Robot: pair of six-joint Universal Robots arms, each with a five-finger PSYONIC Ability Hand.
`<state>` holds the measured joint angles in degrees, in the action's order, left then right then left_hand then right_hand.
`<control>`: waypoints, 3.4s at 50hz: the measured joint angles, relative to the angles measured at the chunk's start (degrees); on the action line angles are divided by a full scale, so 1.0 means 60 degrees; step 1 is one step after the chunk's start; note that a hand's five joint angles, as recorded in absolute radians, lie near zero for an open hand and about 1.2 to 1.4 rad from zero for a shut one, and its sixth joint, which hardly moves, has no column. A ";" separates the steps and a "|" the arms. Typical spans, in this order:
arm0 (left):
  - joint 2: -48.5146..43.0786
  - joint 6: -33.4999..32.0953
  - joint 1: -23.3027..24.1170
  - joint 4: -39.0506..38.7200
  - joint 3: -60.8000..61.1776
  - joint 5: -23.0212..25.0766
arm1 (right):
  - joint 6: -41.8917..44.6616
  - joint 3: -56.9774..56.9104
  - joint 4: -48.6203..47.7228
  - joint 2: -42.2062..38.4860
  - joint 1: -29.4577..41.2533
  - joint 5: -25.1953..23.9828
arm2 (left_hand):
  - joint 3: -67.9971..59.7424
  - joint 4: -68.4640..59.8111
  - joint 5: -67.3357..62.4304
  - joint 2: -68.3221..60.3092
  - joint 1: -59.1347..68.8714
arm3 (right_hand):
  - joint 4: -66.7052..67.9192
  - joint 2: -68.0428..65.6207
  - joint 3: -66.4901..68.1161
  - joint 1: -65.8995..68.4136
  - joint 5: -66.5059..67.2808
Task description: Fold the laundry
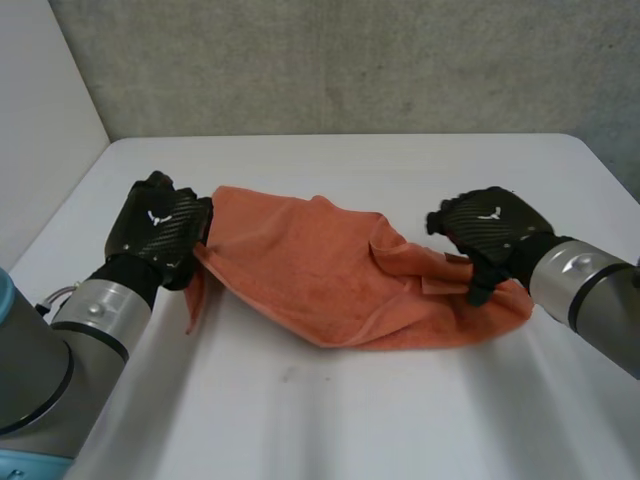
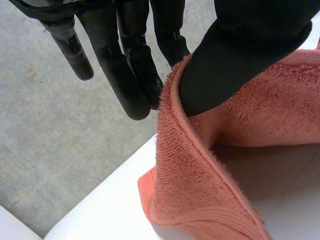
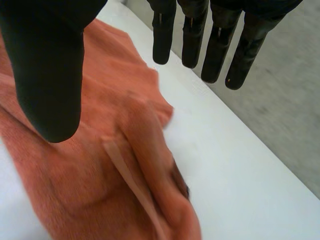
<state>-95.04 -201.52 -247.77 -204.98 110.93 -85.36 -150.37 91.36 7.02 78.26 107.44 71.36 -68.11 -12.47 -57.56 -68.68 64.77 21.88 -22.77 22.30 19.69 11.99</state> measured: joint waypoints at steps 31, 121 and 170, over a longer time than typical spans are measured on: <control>0.0514 0.0013 -0.0094 0.0047 -0.0015 0.0029 | 0.0112 -0.4040 0.1635 -0.4526 0.0859 -0.1476 | 0.0000 0.0000 0.0001 0.0000 0.0000 | 0.7695 -0.7389 0.7514 0.6013 0.7327; -0.1727 -0.1053 -0.1296 -0.0333 0.0398 0.0819 | 0.0481 0.1737 -0.1798 -0.0411 0.0596 0.1801 | 0.4714 -0.4333 0.4727 0.4864 -0.4188 | 0.7743 -0.7455 0.7550 0.6013 0.7447; 0.3239 0.0274 -0.2233 0.3744 -0.1123 0.1385 | 0.1218 -0.0906 0.2103 0.2882 -0.0595 0.1642 | -0.0030 -0.9286 0.0518 0.0011 0.0117 | 0.7743 -0.7455 0.7550 0.6013 0.7450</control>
<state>-75.61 -199.88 -261.16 -182.52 104.20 -77.05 -143.06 85.93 19.64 95.55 103.87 81.21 -68.29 -68.19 -54.45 -68.62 65.47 68.34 -67.50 67.60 55.77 56.69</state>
